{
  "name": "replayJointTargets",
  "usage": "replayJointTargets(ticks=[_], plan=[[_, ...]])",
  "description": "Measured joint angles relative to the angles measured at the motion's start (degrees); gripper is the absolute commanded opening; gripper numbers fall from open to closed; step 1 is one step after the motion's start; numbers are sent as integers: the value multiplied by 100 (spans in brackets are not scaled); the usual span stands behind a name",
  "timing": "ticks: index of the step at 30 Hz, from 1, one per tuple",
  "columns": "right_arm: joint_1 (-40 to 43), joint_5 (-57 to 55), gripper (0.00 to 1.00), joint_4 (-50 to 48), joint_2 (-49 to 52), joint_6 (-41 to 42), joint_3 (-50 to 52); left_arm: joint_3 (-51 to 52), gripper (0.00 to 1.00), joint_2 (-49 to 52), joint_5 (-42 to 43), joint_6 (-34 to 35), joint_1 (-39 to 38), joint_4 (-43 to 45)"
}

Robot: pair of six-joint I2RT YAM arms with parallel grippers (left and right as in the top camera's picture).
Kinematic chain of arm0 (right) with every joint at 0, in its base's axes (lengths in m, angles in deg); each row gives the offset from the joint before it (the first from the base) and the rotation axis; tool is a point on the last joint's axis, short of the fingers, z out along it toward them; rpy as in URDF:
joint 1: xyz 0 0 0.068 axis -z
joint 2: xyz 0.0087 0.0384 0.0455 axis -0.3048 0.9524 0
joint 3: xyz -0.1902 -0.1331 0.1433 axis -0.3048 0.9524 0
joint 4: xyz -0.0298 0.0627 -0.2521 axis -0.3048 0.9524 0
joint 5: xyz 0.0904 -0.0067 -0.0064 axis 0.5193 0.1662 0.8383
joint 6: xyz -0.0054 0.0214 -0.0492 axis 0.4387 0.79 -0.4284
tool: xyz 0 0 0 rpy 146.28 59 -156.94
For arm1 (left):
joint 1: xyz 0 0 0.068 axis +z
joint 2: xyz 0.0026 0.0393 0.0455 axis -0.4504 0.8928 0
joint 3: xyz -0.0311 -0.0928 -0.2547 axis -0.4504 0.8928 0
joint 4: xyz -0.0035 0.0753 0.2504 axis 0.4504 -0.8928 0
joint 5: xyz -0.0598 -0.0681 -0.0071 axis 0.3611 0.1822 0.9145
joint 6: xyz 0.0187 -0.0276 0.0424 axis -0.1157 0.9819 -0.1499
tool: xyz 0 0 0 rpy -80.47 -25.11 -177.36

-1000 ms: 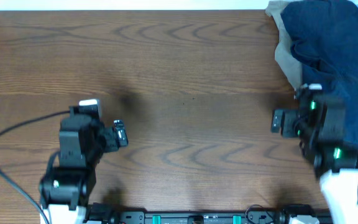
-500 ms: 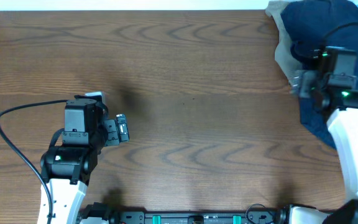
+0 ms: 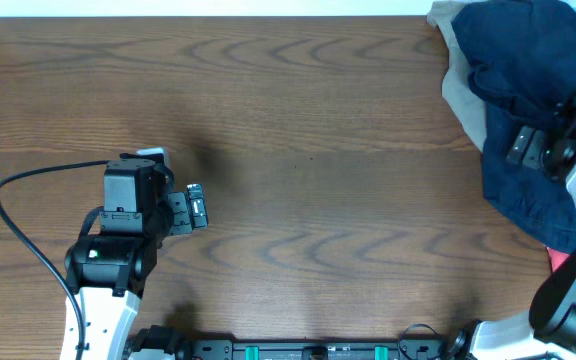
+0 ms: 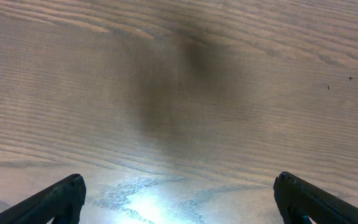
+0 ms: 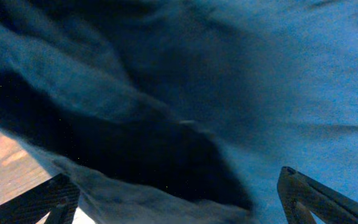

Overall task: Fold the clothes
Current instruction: 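Reach the right gripper into the clothes pile and grasp the blue shorts, then pull the blue shorts left onto the open table with the right gripper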

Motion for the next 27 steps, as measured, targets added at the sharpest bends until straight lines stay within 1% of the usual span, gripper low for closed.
replayJointTargets(ticks=[1,2,3,7,9,12,13,14,17,20,25,26,27], plan=[[0,149,46,0,66,-39,0,0,98,0,0,0,0,-2],[0,273,15,2,103,-42,0,0,98,0,0,0,0,-2],[0,404,2,2,111,-39,0,0,98,0,0,0,0,0],[0,1036,0,7,20,-42,0,0,98,0,0,0,0,0],[-4,1423,1,57,-149,-55,2,0,98,0,0,0,0,0],[-94,2173,1,249,-713,-59,2,0,98,0,0,0,0,2],[-201,2542,1,376,-1043,-57,2,0,98,0,0,0,0,-2],[-249,2664,1,402,-1158,-59,2,0,98,0,0,0,0,2],[-741,3320,1,713,-1847,-7,-9,0,98,0,0,0,0,0],[-1419,3600,1,800,-2277,221,-11,0,98,0,0,0,0,2],[-2621,3814,2,684,-2422,691,-9,0,98,0,0,0,0,9],[-2968,3812,3,675,-2409,798,-9,0,98,0,0,0,0,9],[-3178,3786,8,671,-2398,876,-9,0,98,0,0,0,0,9]])
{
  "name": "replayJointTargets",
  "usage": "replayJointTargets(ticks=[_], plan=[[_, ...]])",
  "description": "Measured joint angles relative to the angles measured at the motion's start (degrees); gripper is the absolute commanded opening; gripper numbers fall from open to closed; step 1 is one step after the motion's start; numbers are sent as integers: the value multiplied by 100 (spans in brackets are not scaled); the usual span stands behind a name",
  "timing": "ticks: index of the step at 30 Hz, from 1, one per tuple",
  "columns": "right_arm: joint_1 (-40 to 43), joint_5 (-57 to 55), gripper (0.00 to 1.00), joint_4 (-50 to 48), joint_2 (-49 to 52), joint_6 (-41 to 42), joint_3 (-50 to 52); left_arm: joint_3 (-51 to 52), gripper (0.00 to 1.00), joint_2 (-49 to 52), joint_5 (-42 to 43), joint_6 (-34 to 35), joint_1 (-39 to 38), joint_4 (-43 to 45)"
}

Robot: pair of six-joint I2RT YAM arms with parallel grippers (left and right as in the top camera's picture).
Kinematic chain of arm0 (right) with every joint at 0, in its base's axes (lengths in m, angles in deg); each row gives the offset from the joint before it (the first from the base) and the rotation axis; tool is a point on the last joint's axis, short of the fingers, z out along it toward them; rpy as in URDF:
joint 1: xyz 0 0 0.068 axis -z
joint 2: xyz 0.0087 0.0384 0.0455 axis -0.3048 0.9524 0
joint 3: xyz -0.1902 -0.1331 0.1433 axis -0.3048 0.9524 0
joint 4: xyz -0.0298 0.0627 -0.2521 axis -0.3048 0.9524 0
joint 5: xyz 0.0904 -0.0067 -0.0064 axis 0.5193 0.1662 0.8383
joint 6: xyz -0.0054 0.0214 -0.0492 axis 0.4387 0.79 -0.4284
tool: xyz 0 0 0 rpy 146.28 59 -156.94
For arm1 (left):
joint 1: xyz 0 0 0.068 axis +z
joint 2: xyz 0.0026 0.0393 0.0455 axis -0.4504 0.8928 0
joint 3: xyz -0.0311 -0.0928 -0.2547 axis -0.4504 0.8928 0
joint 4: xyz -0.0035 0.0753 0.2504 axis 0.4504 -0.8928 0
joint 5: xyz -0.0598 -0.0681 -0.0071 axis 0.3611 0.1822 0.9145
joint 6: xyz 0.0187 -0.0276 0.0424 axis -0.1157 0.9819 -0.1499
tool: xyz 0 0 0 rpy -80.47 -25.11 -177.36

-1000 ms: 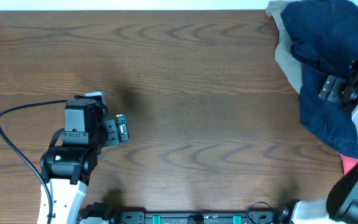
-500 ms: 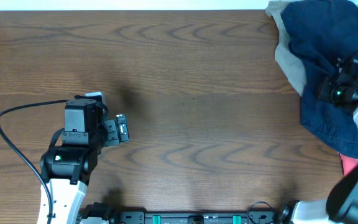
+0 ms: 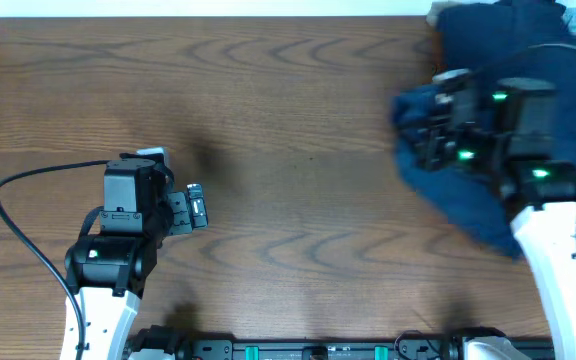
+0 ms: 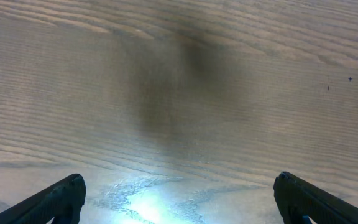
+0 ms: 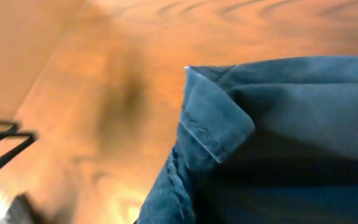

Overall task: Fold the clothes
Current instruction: 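Pull the blue shorts left onto the open table with the right gripper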

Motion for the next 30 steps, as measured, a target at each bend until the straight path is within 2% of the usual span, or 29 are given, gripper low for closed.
replayJointTargets(ticks=[2,3,4,5,6,13,20,25,30], plan=[[-400,-42,31,4,44,188,-2,0,98,0,0,0,0,9],[-579,-66,46,0,76,247,0,0,98,0,0,0,0,15],[-732,-114,61,4,114,284,0,0,98,0,0,0,0,13],[-868,-177,83,28,153,304,0,0,98,0,0,0,0,17],[-957,-273,98,55,181,337,0,0,98,0,0,0,0,17],[-970,-1589,99,590,212,389,0,0,98,0,2,210,0,7],[-455,-2981,99,1591,214,304,0,0,98,7,127,1440,0,4],[-286,-3397,99,2041,227,256,94,0,98,278,743,1969,0,74],[-289,-3595,99,1971,374,284,741,0,98,809,1106,2146,0,85]])
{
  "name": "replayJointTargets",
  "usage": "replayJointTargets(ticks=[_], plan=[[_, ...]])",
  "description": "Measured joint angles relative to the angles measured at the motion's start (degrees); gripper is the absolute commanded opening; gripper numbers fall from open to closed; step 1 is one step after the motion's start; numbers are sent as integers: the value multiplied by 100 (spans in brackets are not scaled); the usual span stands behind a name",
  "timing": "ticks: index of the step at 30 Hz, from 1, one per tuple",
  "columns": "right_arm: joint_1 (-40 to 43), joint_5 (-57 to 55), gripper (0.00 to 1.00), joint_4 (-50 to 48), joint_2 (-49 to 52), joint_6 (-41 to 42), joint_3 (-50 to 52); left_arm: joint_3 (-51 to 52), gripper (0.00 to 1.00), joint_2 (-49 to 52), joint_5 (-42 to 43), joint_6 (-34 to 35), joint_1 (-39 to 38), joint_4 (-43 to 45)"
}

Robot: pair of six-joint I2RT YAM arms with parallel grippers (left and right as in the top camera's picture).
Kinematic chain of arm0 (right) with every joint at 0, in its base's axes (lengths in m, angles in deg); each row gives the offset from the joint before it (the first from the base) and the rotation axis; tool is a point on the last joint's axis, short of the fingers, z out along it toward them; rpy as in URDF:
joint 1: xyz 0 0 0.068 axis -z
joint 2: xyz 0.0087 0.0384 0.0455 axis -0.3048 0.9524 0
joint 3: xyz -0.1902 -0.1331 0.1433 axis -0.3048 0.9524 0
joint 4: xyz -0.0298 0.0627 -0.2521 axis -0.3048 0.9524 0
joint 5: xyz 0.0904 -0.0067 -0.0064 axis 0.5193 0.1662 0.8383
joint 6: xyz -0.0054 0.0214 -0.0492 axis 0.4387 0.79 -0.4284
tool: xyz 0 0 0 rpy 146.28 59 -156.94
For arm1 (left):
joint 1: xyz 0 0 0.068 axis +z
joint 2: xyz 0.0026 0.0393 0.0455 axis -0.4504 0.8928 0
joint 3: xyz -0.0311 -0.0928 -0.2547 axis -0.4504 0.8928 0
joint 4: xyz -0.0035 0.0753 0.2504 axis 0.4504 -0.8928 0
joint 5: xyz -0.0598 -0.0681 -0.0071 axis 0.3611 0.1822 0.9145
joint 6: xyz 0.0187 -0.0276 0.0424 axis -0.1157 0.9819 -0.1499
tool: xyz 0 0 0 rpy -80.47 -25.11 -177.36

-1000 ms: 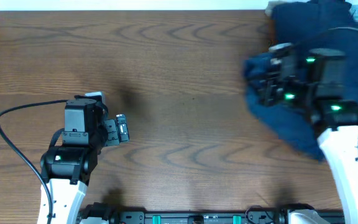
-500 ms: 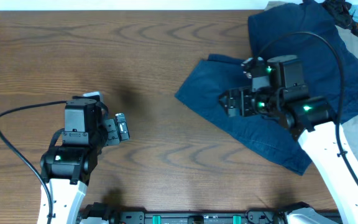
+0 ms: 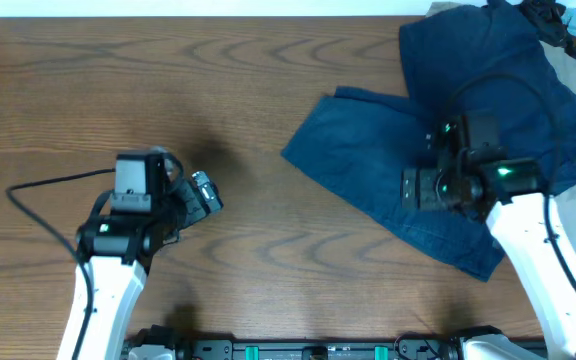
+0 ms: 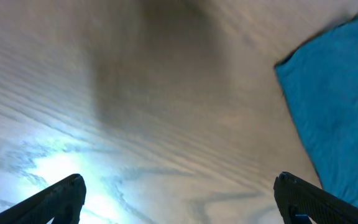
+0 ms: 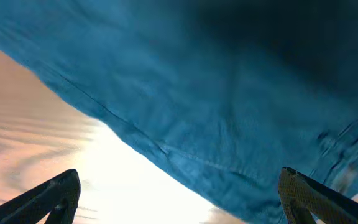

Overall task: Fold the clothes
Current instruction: 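Pull the blue shorts left onto the open table with the right gripper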

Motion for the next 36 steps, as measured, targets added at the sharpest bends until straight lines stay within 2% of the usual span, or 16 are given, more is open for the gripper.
replayJointTargets(ticks=[8,17,20,21,22,23,24,25,30,36], plan=[[-2,-68,99,-813,264,-33,1255,0,98,509,146,107,0,-9],[-81,-142,96,-1969,326,-131,2271,0,98,581,190,111,0,-9],[-114,-315,77,-2190,348,-168,2376,0,98,581,192,111,0,-9],[-114,-332,67,-2262,350,-170,2385,0,98,581,195,111,0,-9],[-114,-374,44,-2361,352,-120,2396,0,98,584,195,114,0,-11],[-114,-409,26,-2455,367,-70,2404,0,98,584,195,114,0,-9],[-114,-452,11,-2522,378,-11,2409,0,98,584,197,114,0,-7],[-114,-511,1,-2583,391,59,2411,0,98,586,197,116,0,-11],[-133,-365,1,-2828,407,354,2422,0,98,586,212,127,0,-11],[-767,973,1,-3589,511,608,2511,0,98,586,212,127,0,-9]])
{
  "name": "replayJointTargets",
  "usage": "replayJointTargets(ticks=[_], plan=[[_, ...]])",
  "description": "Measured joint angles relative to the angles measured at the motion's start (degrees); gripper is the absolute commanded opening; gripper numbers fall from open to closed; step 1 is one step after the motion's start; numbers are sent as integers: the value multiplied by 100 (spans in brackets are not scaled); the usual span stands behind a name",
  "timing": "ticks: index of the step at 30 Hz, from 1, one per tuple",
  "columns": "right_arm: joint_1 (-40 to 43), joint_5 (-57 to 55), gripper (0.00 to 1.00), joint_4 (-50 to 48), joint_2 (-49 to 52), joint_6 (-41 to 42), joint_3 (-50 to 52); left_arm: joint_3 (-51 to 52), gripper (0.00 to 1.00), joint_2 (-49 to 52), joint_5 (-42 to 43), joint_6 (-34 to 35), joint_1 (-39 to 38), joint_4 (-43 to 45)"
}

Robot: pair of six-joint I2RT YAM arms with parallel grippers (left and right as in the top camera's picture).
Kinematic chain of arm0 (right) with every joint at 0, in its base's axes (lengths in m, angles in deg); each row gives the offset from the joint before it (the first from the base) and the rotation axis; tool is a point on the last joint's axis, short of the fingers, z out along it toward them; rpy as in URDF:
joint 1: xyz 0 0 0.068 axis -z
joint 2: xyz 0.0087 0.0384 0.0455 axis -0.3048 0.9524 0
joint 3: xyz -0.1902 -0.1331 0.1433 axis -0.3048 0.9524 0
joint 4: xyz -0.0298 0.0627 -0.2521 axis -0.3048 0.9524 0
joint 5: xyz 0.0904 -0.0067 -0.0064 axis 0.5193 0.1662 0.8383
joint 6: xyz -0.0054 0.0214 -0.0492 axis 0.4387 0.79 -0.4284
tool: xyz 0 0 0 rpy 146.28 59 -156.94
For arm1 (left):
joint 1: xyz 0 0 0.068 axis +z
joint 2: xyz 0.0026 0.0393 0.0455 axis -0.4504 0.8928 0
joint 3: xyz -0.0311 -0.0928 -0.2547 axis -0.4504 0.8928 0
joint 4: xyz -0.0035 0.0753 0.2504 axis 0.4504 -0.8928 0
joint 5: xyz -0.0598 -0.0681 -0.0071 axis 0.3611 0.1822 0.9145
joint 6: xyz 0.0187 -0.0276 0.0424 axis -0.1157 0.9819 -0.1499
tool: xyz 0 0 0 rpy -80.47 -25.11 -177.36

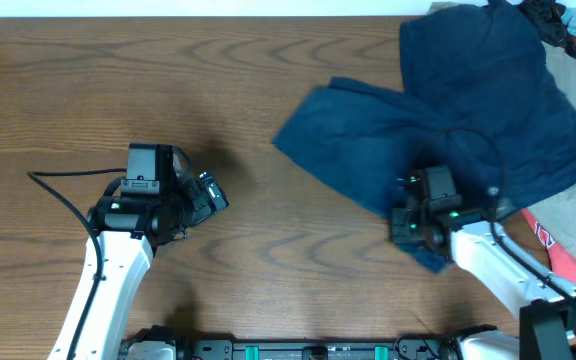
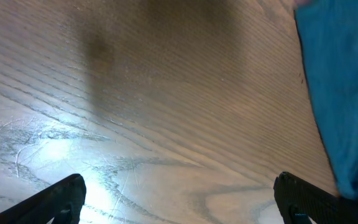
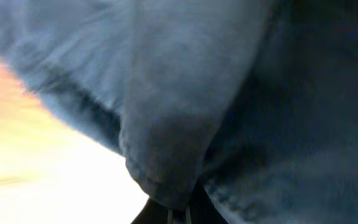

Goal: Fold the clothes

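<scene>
A dark blue garment (image 1: 438, 110) lies spread and rumpled on the right half of the wooden table (image 1: 268, 60). Its left corner points toward the middle. My right gripper (image 1: 405, 228) sits at the garment's near edge, shut on a bunched fold of the blue cloth (image 3: 166, 155). In the right wrist view the right gripper (image 3: 178, 215) is almost buried in fabric. My left gripper (image 1: 218, 195) is open over bare wood, left of the garment. In the left wrist view its fingers (image 2: 55, 199) stand wide apart, and the blue cloth (image 2: 347, 93) shows at the right edge.
More clothes are heaped at the far right: a beige piece, a dark item (image 1: 550, 15) in the corner, and something red (image 1: 560, 255) near the right edge. The left arm's black cable (image 1: 53, 195) loops over the table's left side.
My right gripper was open above the spread garment; now it is nearer the front edge and shut on the garment's near hem. The garment's left corner lies slightly further left. The left arm shifted a little.
The garment was heaped in the far right corner with my right gripper open over it. Then it hung bunched under the right arm, further left. Then it lay spread with the gripper open above. Now the gripper is shut on its near edge.
</scene>
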Motion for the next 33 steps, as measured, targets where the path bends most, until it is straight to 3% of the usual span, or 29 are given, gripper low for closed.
replayJointTargets(ticks=[3,5,8,9,10,11,18,25,33], plan=[[-734,533,2,-848,79,365,74,0,98,0,2,0,0,24],[-1370,734,9,-1733,109,697,107,0,98,0,15,0,0,63],[-2205,785,40,-2861,127,1036,92,0,98,0,17,0,0,70],[-2439,778,60,-3088,127,1108,57,0,98,0,20,0,0,68],[-2636,743,96,-3211,125,1156,22,0,98,0,20,0,0,57],[-2771,658,99,-3252,122,1172,-22,0,98,0,20,0,0,37],[-2546,50,99,-2337,118,1145,-70,0,99,0,85,0,-2,-468],[-1368,-361,99,-798,-168,826,-70,155,99,0,549,7,-420,-393],[-37,-629,99,236,-1215,151,-70,828,100,7,809,581,-1751,765]])
